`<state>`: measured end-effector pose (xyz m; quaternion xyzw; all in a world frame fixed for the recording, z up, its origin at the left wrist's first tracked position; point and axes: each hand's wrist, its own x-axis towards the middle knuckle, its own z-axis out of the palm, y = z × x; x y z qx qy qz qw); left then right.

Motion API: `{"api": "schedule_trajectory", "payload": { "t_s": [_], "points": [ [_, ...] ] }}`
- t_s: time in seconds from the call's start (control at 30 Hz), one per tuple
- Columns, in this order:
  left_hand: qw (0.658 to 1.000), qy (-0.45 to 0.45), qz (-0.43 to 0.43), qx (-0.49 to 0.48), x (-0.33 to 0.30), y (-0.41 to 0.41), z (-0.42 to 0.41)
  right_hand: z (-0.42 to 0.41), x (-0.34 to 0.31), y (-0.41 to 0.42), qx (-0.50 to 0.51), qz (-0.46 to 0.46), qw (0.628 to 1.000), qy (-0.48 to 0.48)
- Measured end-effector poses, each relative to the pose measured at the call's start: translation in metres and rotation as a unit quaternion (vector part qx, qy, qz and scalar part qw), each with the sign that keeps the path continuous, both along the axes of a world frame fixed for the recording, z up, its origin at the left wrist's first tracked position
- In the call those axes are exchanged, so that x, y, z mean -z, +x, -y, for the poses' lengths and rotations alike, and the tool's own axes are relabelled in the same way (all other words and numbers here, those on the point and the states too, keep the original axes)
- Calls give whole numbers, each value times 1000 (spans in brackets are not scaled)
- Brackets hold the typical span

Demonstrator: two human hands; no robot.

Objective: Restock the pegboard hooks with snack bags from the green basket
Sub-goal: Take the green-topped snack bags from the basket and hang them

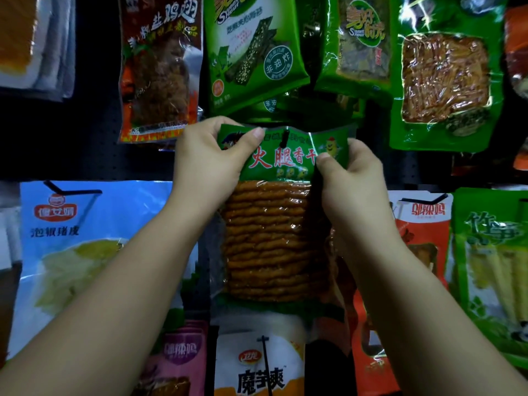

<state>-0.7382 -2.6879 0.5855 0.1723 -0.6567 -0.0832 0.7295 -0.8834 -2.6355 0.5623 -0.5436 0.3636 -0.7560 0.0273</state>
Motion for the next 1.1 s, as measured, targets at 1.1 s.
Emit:
{"api": "schedule_trajectory", "payload": {
  "t_s": [1.1],
  "points": [
    [971, 217, -10, -100, 79, -38, 164, 166, 79, -27, 199, -54, 942, 264]
  ]
}}
